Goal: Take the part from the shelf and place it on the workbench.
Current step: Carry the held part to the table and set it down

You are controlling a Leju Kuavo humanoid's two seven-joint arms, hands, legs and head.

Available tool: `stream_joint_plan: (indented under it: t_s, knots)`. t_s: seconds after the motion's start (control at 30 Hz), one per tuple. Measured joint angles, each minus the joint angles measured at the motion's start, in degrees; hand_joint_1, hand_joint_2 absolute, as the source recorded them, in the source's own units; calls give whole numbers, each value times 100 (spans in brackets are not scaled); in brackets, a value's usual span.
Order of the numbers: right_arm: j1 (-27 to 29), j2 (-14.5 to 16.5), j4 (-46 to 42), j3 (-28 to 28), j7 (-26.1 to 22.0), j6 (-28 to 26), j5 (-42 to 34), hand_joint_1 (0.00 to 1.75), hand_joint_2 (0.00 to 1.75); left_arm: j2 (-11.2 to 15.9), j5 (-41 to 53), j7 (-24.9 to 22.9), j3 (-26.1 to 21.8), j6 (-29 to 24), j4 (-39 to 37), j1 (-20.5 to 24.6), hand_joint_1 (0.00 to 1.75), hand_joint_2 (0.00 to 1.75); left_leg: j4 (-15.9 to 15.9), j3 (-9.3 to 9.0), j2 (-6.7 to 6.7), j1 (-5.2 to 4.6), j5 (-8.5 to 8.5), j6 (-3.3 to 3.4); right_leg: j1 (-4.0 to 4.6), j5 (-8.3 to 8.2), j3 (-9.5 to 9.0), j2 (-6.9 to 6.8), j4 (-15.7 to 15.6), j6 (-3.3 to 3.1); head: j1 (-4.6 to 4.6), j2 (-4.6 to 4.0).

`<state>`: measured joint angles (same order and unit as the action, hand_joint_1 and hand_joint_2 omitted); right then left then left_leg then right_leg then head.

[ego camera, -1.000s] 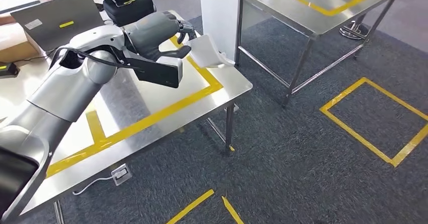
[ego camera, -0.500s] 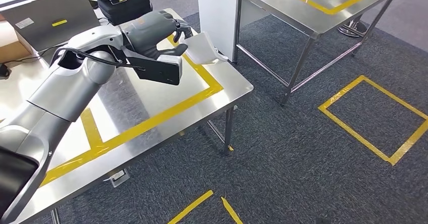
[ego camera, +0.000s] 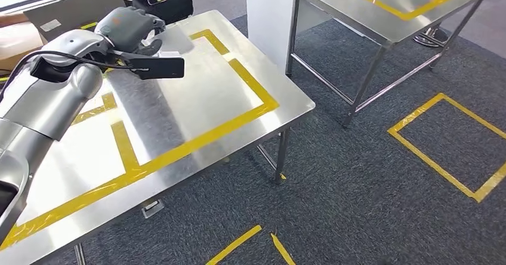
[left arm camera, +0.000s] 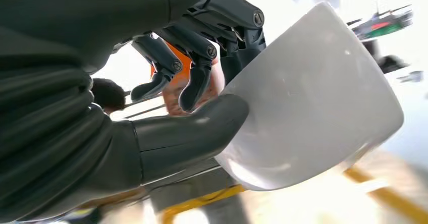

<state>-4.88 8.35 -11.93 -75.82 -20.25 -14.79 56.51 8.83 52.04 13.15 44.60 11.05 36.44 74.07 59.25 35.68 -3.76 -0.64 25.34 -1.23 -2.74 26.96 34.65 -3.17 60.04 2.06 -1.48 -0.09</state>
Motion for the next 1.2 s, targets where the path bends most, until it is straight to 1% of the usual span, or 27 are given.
stream_joint_plan:
  t_s: [0.03,0.1,0.13,0.2,0.23,0.27,0.3,0.37,0.4,0.43,0.47,0.53,0.6,0.63,0.7,0.73,0.77,0.8,0.83,0.9,0.93,0.97,1.0,1.03,1.1,1.17,1.2]
  knots:
    - [-2,3,0,0,-1,-1,-4,0,175,134,44,-132,-4,-39,-65,-27,175,175,-15,-9,64,11,-14,48,-3,8,-14,-42,-18,38,3,-1]
    - [1,8,0,0,-10,2,-14,0,175,409,137,-385,-31,-189,-188,-89,175,175,-62,-37,178,28,-50,141,-7,115,25,16,113,72,14,-1]
    - [10,9,0,0,-13,2,-18,0,175,523,192,-488,-50,-288,-246,-127,175,175,-85,-52,236,38,-66,186,0,243,129,93,344,65,20,-1]
    - [38,7,0,0,-15,2,-22,0,175,669,310,-620,-85,-450,-351,-234,175,175,-84,-51,380,12,-68,251,56,561,491,231,1092,23,27,-1]
    - [48,5,0,0,-16,2,-24,0,175,719,350,-672,-98,-493,-395,-301,175,175,-76,-50,469,-6,-63,269,91,650,669,261,1416,1,28,-1]
    - [53,3,0,0,-19,3,-24,0,175,765,386,-733,-117,-524,-430,-368,175,175,-64,-50,561,-25,-56,284,132,638,778,281,1575,-30,28,-1]
    - [52,2,0,0,-24,5,-26,0,175,807,428,-803,-143,-560,-461,-427,175,175,-48,-51,642,-47,-48,296,172,515,780,299,1494,-76,28,-1]
    - [46,-2,-1,0,-33,8,-28,0,175,894,547,-958,-232,-694,-529,-514,175,175,-17,-53,776,-84,-28,315,258,109,521,367,791,-225,26,1]
    - [40,-8,-1,0,-35,7,-30,0,175,939,625,-1029,-297,-799,-581,-538,175,175,-3,-47,822,-107,-17,315,288,-33,367,396,420,-291,25,1]
    - [29,-13,-2,0,-33,1,-31,0,175,987,700,-1085,-370,-926,-646,-554,175,175,5,-40,857,-118,-9,304,307,-112,251,416,159,-335,24,1]
    - [16,-18,-3,0,-29,-10,-36,0,175,1037,774,-1132,-450,-1073,-719,-571,175,175,7,-33,876,-119,-4,283,317,-122,194,424,37,-359,24,1]
    - [-6,-15,-3,0,-20,-42,-46,0,175,1135,880,-1166,-620,-1384,-859,-610,175,175,-6,-32,893,-120,-2,228,304,-135,156,405,-16,-363,25,1]
    - [-9,-9,-5,-1,-21,-67,-51,0,175,1210,918,-1106,-797,-1656,-967,-659,175,175,86,6,774,-133,80,161,259,-165,96,369,-102,-392,11,0]
    - [-8,-5,-6,-2,-26,-72,-51,0,175,1230,900,-1032,-891,-1765,-1018,-677,175,175,261,84,675,-127,192,116,228,-179,64,348,-145,-404,-2,0]
    - [-7,-7,-9,-2,-32,-62,-43,0,175,1252,805,-790,-1104,-1953,-1125,-743,175,175,905,386,495,-40,514,11,190,-180,37,327,-172,-406,-33,0]
    - [-6,-7,-9,-2,-32,-52,-33,0,175,1264,746,-658,-1214,-2036,-1174,-798,175,175,1236,551,458,14,633,-42,166,-174,36,323,-170,-393,-34,1]
    - [-4,-7,-9,-2,-29,-42,-24,0,175,1278,699,-542,-1315,-2097,-1216,-861,175,175,1435,657,439,67,666,-92,137,-166,35,319,-166,-370,-35,1]
    - [-2,-7,-9,-2,-28,-37,-16,0,175,1292,664,-456,-1401,-2140,-1250,-917,175,175,1428,665,426,115,593,-141,103,-155,34,316,-156,-340,-35,0]
    - [-2,-7,-9,-2,-26,-32,-14,0,175,1303,642,-402,-1474,-2167,-1279,-955,175,175,1185,555,412,160,420,-189,67,-140,33,310,-140,-302,-36,0]
    - [-4,-19,-11,-2,-25,-19,-7,0,175,1317,625,-309,-1598,-2217,-1325,-981,175,175,402,163,375,218,79,-276,18,-99,37,295,-90,-202,-42,0]
    - [-6,-28,-13,-2,-25,-12,1,0,175,1319,626,-253,-1656,-2241,-1344,-981,175,175,119,16,378,224,-5,-266,15,-84,40,290,-71,-149,-42,1]
    - [-7,-38,-15,-1,-22,-3,10,0,175,1317,642,-204,-1714,-2257,-1363,-984,175,175,-31,-62,387,226,-27,-234,23,-73,41,287,-60,-105,-39,0]
    - [-6,-50,-18,-1,-19,4,17,0,175,1312,668,-164,-1764,-2262,-1383,-986,175,175,-49,-73,410,216,-12,-185,36,-80,39,289,-67,-108,-34,0]
    - [-5,-52,-17,0,-16,12,25,0,175,1304,695,-126,-1805,-2253,-1400,-990,175,175,-55,-65,426,222,-29,-135,46,-89,31,289,-82,-142,-21,0]
    - [-3,-59,-17,0,-15,23,34,0,87,1284,745,-67,-1877,-2212,-1433,-992,87,175,-56,-57,443,221,-36,-91,52,-115,5,283,-131,-243,-6,0]
    - [-6,-63,-17,0,-10,24,38,0,0,1249,763,-2,-1946,-2140,-1457,-979,0,175,-56,-57,456,211,-33,-42,51,-131,-26,271,-182,-266,0,0]
    - [-6,-66,-17,0,-1,21,34,0,0,1218,762,21,-1985,-2105,-1466,-969,0,175,-56,-58,460,205,-31,-17,50,-140,-40,266,-207,-258,1,0]
